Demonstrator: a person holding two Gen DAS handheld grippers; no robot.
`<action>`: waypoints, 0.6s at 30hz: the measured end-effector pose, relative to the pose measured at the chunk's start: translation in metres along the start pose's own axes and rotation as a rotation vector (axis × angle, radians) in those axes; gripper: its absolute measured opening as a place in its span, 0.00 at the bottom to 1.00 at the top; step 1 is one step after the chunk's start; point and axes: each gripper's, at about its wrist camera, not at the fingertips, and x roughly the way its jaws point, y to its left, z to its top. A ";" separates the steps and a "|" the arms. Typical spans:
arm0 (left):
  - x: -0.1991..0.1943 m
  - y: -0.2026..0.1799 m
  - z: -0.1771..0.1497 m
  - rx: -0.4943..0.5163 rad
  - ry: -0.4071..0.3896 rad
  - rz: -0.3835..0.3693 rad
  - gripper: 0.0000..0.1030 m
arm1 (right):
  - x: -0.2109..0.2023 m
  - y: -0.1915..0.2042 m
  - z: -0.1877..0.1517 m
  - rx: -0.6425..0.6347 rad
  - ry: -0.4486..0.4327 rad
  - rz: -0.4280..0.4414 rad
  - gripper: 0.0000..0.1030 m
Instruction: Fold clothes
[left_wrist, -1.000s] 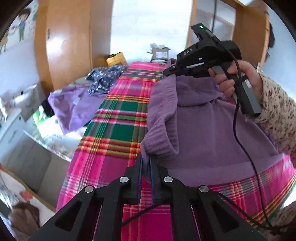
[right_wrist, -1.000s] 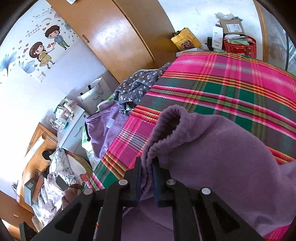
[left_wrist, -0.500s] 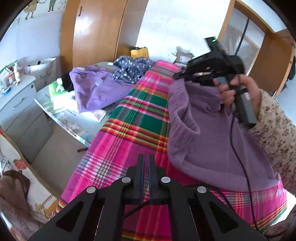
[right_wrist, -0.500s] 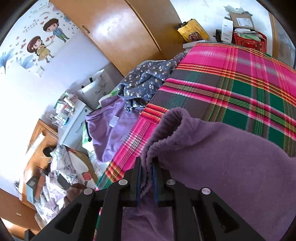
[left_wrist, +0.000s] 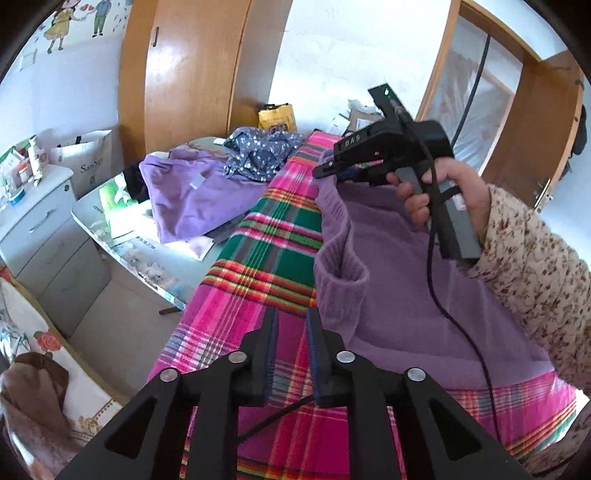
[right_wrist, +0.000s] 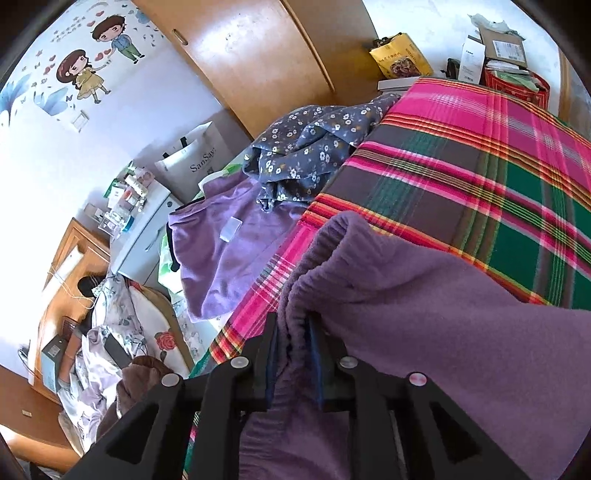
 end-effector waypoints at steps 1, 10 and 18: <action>-0.001 -0.002 0.002 0.008 -0.010 0.010 0.31 | 0.000 0.002 0.000 -0.011 0.008 0.007 0.28; 0.001 -0.018 0.027 0.089 -0.058 0.032 0.39 | -0.035 0.018 -0.007 -0.093 -0.057 0.082 0.38; 0.026 -0.025 0.030 0.083 0.027 -0.007 0.39 | -0.043 0.019 -0.042 -0.251 0.010 -0.070 0.24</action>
